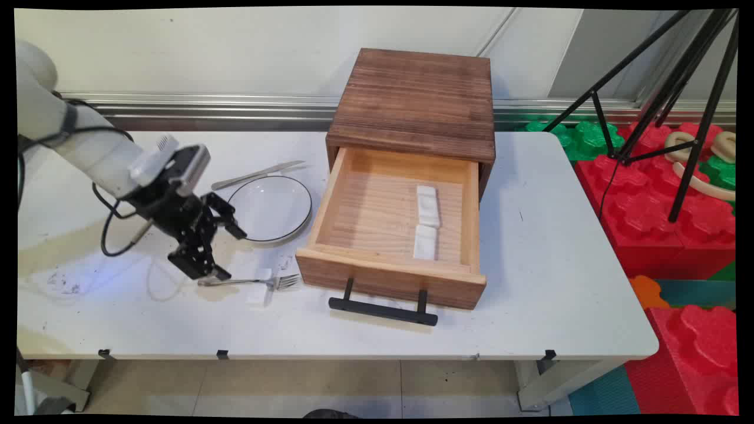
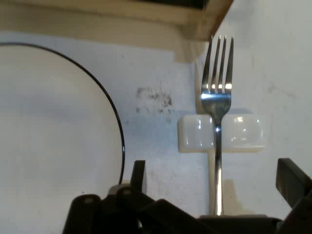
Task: Pick up the knife from the left of the white plate
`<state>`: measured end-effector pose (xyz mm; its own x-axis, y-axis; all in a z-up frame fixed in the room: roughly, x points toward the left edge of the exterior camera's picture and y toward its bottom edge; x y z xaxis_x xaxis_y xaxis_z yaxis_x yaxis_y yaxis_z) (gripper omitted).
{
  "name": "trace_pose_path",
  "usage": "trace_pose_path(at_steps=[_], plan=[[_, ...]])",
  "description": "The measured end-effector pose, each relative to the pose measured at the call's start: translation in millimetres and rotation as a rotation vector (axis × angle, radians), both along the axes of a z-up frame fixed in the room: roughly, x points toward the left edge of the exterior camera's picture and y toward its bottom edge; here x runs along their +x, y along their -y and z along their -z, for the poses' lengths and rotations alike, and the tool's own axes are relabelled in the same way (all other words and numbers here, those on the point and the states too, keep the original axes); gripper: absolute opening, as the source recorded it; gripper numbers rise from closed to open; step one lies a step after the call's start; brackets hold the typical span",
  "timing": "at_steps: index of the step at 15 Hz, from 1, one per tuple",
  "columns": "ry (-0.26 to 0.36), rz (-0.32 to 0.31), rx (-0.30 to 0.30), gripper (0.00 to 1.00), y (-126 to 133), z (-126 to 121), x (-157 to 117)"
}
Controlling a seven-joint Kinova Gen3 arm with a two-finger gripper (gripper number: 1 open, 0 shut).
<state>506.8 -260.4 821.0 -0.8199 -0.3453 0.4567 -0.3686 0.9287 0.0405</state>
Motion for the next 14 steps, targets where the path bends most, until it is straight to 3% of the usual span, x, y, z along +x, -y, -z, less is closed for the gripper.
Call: trace_pose_path(at_steps=[8, 14], plan=[[-0.052, -0.029, -0.087, 1.00, 1.1, -56.7, 16.0], [-0.041, -0.077, -0.135, 1.00, 16.0, -73.7, 30.6]])
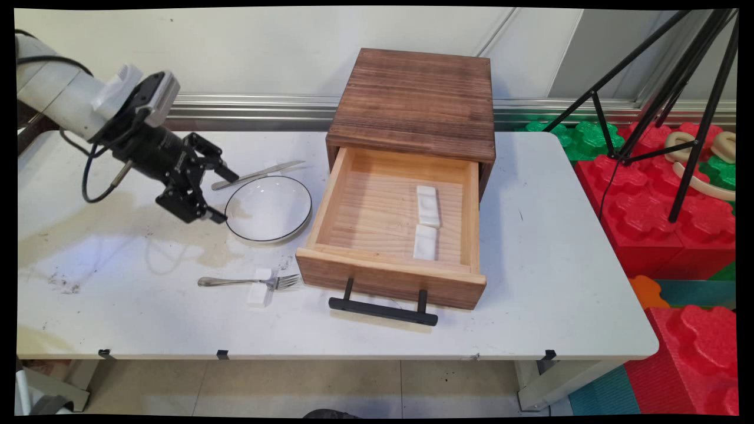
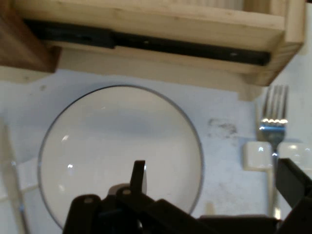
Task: Pick up the knife from the left of the white plate
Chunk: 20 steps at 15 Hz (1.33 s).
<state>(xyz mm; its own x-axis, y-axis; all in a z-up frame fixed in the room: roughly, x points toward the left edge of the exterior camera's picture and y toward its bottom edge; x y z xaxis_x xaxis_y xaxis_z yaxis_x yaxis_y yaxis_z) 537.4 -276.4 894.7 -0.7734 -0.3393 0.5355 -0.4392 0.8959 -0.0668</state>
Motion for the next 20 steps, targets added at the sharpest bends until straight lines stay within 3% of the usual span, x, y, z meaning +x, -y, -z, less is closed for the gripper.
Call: trace_pose_path(at_steps=[6, 20], plan=[[0.044, -0.043, -0.032, 1.00, 39.2, 8.3, 21.9], [0.167, -0.150, -0.043, 1.00, 130.3, 48.9, 74.8]])
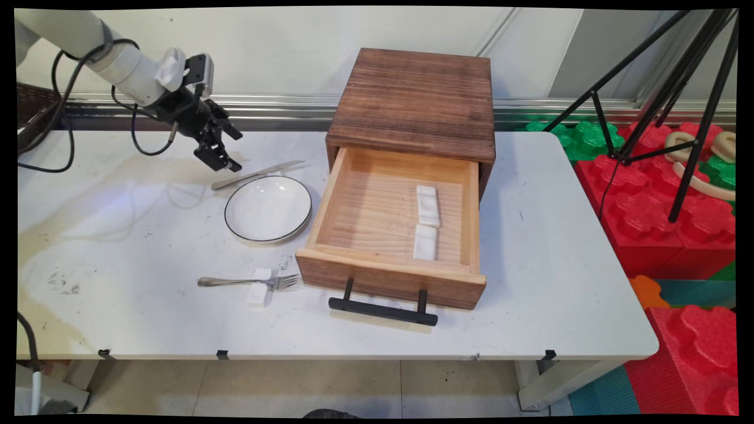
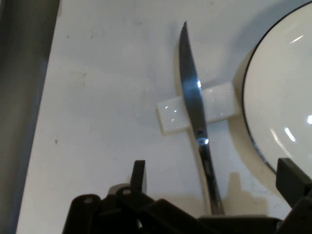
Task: Pick up the knife from the left of the white plate
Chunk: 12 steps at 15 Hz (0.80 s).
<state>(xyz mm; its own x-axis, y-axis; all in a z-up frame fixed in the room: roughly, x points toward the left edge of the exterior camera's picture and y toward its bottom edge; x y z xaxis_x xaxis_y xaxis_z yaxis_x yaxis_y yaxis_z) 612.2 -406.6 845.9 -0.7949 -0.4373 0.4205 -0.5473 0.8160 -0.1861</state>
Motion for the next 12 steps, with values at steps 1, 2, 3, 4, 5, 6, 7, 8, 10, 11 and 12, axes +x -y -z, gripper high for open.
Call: trace_pose_path(at_steps=[1, 2, 3, 4, 5, 6, 7, 8, 10, 11, 12], plan=[[0.005, -0.003, 0.005, 1.00, 4.1, 3.7, 2.4], [0.010, -0.006, 0.011, 1.00, 7.3, 7.8, 3.6], [0.013, -0.008, 0.017, 1.00, 9.5, 11.7, 4.0], [0.016, -0.009, 0.025, 1.00, 11.3, 16.6, 3.5], [0.017, -0.010, 0.034, 1.00, 13.0, 21.4, 2.3], [0.018, -0.010, 0.040, 1.00, 14.6, 25.4, 0.9], [0.019, -0.010, 0.043, 1.00, 15.7, 27.9, -0.1], [0.019, -0.010, 0.048, 1.00, 17.4, 32.0, -1.6], [0.023, -0.013, 0.053, 1.00, 20.6, 38.6, -3.3], [0.025, -0.016, 0.054, 1.00, 22.2, 41.1, -3.5], [0.027, -0.018, 0.054, 1.00, 23.4, 43.0, -3.4]])
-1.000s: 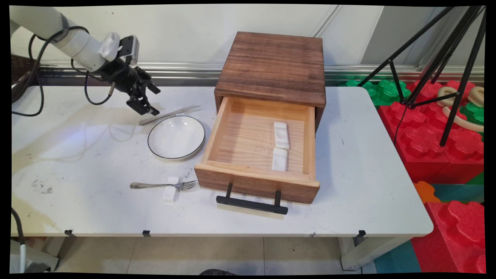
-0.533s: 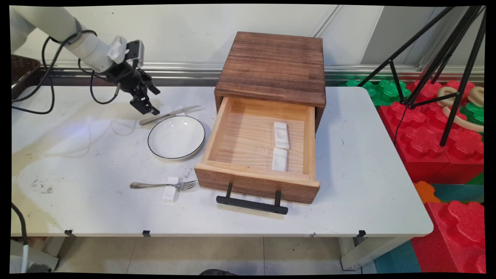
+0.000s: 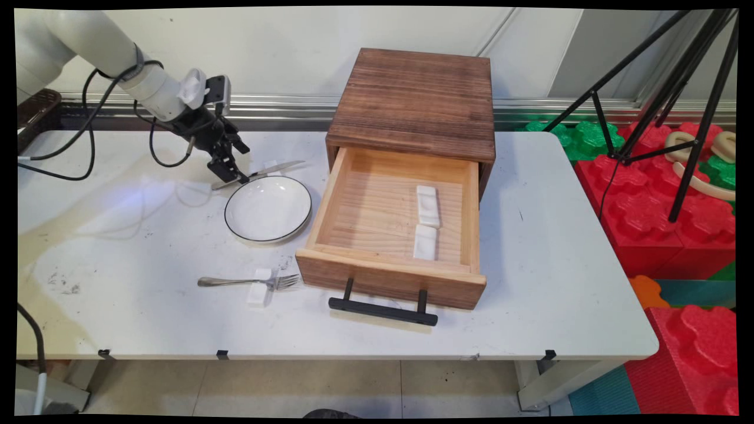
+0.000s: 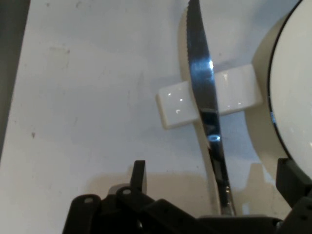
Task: Pick up the knife from the left of the white plate
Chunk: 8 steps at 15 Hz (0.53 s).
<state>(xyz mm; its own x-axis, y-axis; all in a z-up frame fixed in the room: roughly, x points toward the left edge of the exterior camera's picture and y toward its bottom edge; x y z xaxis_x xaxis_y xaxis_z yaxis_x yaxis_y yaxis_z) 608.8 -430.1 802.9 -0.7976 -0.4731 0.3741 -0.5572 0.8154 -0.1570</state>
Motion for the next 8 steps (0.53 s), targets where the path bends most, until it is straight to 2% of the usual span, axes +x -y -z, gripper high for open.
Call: trace_pose_path(at_steps=[8], plan=[[0.003, -0.014, 0.002, 1.00, 7.4, 12.9, 2.2]])
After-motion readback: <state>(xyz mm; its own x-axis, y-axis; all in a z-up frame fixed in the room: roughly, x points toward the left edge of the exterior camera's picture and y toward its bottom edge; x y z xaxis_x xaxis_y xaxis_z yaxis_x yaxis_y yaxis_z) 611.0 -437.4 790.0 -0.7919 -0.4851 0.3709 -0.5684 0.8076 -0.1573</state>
